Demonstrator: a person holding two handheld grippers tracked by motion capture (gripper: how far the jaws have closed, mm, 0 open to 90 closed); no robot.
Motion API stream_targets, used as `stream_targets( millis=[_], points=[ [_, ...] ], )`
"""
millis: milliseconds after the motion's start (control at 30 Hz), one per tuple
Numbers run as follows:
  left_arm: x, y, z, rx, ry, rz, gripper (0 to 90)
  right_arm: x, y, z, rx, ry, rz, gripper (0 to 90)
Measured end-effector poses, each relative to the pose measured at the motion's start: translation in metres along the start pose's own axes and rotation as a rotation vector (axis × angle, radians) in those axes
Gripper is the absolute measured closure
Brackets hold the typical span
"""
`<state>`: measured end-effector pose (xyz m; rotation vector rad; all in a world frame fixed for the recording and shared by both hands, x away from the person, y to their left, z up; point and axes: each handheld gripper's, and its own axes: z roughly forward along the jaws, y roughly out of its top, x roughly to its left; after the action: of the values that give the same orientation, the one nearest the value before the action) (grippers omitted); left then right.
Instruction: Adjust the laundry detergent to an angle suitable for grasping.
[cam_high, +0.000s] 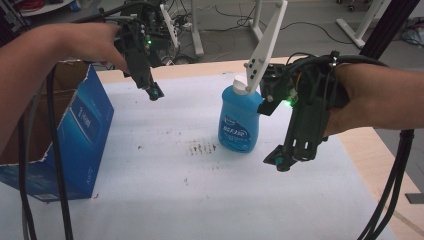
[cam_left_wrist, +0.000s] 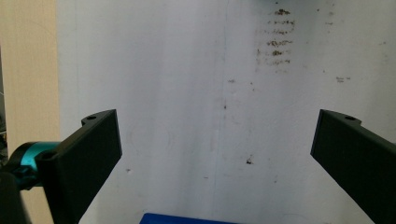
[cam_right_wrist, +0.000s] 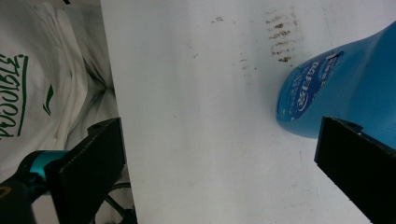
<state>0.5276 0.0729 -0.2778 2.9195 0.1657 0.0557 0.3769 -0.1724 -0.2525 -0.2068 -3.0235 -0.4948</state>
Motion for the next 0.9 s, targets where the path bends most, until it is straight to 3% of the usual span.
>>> stream_targets(
  millis=[900],
  points=[
    [-0.005,0.004,-0.003,0.003,0.015,0.001,1.8,0.001,-0.009,-0.011,-0.025,-0.003,-0.001,1.1]
  ],
)
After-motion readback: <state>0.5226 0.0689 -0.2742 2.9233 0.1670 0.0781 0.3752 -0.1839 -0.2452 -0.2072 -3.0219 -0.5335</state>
